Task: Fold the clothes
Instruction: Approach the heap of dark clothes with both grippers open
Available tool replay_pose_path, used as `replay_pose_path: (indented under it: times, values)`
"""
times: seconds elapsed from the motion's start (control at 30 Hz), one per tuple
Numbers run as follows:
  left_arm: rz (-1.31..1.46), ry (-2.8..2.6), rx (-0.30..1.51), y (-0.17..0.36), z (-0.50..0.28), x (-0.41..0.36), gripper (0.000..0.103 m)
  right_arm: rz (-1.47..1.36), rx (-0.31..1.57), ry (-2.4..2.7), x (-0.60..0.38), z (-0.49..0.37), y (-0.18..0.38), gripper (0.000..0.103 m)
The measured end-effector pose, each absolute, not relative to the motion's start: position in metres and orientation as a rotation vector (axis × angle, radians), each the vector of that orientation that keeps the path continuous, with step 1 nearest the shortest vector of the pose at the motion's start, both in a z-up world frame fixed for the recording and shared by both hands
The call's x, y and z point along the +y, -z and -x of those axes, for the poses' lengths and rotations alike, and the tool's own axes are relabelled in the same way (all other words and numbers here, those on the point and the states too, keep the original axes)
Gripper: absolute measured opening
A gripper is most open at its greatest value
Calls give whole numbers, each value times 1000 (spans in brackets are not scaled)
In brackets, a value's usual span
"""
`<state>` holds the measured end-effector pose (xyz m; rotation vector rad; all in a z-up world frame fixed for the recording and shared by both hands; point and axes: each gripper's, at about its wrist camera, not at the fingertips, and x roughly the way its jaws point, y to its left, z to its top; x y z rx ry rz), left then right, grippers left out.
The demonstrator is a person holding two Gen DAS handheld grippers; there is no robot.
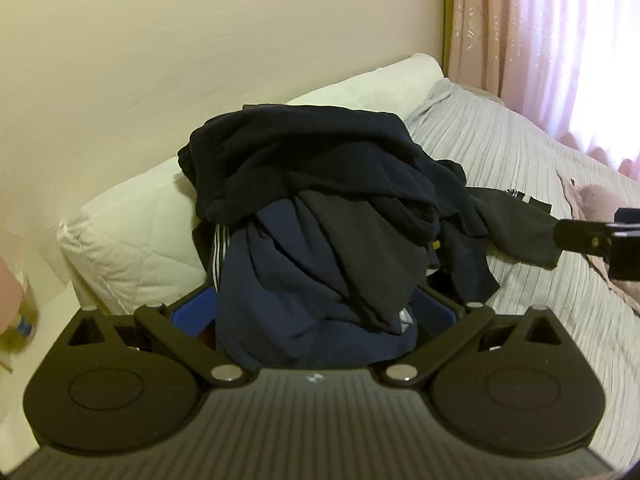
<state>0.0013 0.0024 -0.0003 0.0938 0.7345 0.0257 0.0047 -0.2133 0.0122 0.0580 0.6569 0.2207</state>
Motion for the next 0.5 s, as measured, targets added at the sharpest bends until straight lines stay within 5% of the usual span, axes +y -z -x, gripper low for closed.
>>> replay_pose_path:
  times: [0.5]
  values:
    - [-47,4,779,19,-28,49,102,-46,693,-158,-186,-14,3,100]
